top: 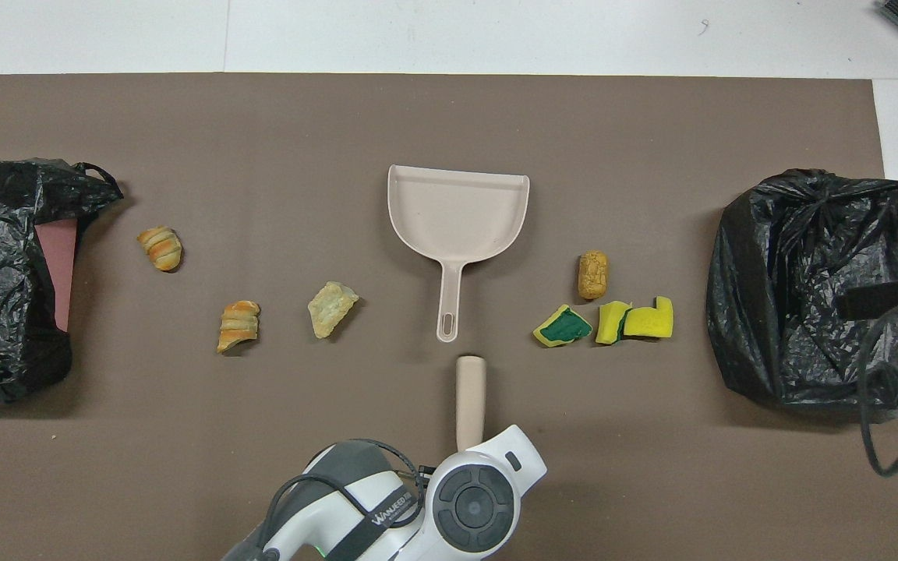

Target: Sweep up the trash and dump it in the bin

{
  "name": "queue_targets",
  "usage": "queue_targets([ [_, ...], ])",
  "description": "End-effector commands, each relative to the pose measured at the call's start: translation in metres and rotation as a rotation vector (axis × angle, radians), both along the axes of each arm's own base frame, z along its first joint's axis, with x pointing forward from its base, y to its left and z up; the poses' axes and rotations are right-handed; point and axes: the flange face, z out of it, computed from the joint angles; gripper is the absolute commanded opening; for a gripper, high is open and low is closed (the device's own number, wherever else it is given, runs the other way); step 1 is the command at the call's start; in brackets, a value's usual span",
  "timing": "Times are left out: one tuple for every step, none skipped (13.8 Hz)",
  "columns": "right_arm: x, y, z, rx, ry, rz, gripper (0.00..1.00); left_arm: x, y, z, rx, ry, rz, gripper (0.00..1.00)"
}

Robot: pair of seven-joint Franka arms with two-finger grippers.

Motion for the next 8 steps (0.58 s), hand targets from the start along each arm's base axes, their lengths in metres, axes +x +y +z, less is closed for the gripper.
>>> queue_targets([
  [-0.004,-0.004,0.000,0.002,-0.003,0.022,1.00,0.009,0.016,0.006,0.022,0.027,0.047,0.00],
  [-0.004,-0.003,0.000,0.002,-0.003,0.024,1.00,0.019,0.029,0.014,0.044,0.049,0.061,0.00],
  [-0.004,-0.004,0.000,0.002,-0.001,0.022,1.00,0.026,0.040,0.021,0.060,0.062,0.078,0.00],
  [-0.004,-0.004,0.000,0.011,0.000,0.023,1.00,0.031,0.050,0.030,0.072,0.074,0.096,0.00],
  [-0.002,-0.006,0.001,0.012,-0.005,0.021,1.00,0.038,0.059,0.032,0.083,0.087,0.114,0.00],
  [-0.002,-0.007,0.001,0.006,-0.003,0.015,1.00,0.047,0.066,0.035,0.088,0.093,0.136,0.00],
  [-0.002,-0.006,0.000,0.008,0.000,0.019,1.00,0.062,0.072,0.041,0.086,0.093,0.163,0.00],
  [-0.006,-0.004,0.000,0.005,0.009,0.030,1.00,0.077,0.081,0.044,0.091,0.092,0.190,0.00],
])
